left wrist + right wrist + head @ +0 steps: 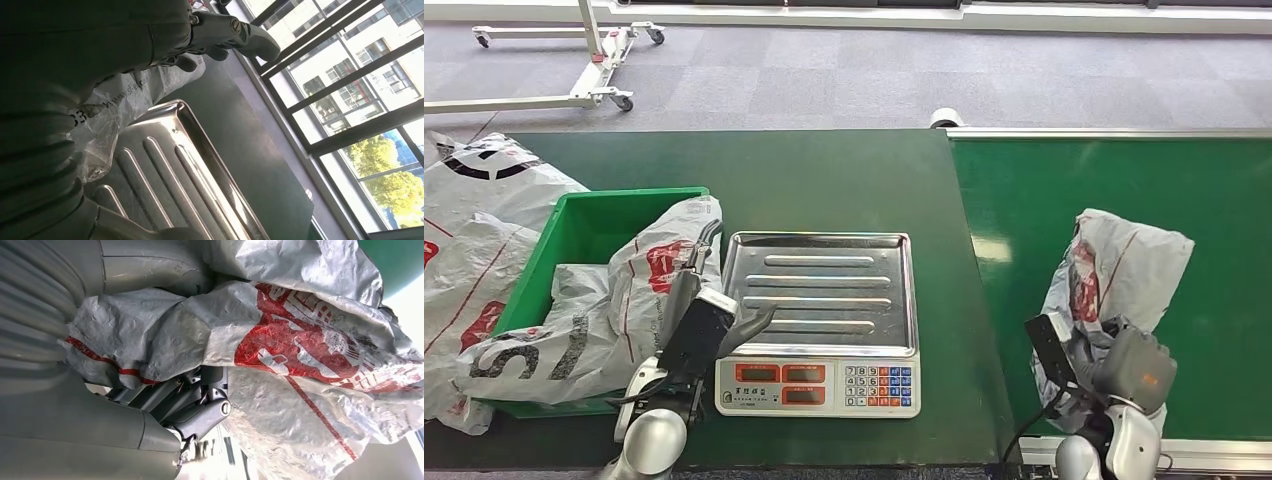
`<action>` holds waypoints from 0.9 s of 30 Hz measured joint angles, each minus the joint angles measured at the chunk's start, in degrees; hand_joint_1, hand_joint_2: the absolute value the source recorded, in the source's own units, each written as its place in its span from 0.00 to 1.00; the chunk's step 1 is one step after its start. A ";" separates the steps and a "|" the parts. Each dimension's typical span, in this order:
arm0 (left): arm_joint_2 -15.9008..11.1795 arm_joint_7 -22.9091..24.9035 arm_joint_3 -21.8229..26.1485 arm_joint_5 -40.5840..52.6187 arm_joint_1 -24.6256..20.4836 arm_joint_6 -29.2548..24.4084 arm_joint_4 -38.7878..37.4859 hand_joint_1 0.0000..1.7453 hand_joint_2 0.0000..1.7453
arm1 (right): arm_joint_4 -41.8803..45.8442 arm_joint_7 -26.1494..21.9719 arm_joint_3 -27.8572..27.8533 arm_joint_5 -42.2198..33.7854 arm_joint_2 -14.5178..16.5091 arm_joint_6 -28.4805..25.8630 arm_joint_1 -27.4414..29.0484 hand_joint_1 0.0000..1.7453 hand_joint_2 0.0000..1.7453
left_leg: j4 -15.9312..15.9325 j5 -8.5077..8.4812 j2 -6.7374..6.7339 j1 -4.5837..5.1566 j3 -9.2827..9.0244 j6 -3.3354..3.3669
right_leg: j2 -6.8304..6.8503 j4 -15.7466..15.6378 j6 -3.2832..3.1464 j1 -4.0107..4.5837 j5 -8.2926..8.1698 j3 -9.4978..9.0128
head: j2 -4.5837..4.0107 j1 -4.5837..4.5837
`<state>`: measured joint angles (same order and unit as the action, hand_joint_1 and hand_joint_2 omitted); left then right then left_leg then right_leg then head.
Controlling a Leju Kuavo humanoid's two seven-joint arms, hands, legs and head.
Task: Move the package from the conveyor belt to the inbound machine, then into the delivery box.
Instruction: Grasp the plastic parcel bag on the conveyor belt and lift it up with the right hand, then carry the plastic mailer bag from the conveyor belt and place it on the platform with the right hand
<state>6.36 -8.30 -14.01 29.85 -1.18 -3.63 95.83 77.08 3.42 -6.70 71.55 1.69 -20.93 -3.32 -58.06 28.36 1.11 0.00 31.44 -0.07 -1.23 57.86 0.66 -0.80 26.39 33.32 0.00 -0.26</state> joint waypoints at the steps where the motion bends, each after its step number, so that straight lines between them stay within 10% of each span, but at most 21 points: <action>1: -0.06 -0.34 -0.07 -0.50 -0.38 0.00 -0.25 0.00 1.00 | 0.40 0.03 0.30 0.49 -1.08 0.19 -1.77 1.00 1.00 | 0.00 -0.03 -0.01 0.02 0.01 0.02 | -0.01 0.00 0.01 -0.02 -0.04 0.01 | 0.00 0.01; 17: -1.56 -2.88 -2.09 -3.86 -2.98 -1.33 -3.89 0.00 1.00 | -11.37 -0.47 15.71 0.49 -9.42 5.81 -30.41 1.00 1.00 | 0.00 -0.43 0.19 0.01 0.45 -0.06 | 0.10 0.06 -0.03 -0.02 -0.37 0.34 | 0.00 0.00; 27: -1.71 -2.92 -4.95 -3.03 -6.32 -4.61 -4.79 0.00 1.00 | -33.96 -12.80 23.89 -27.87 4.89 13.49 -42.01 1.00 1.00 | 0.01 -0.62 0.09 -0.15 0.56 -0.30 | -0.08 0.14 -0.15 0.15 -0.51 0.64 | 0.00 -0.01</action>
<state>4.65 -11.22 -18.95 26.82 -7.50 -8.24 91.04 43.12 -9.39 17.19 43.68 6.58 -7.44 -45.33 -58.05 27.75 1.20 -0.15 32.00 -0.38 -1.31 58.00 0.52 -0.65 25.88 33.96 0.00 -0.27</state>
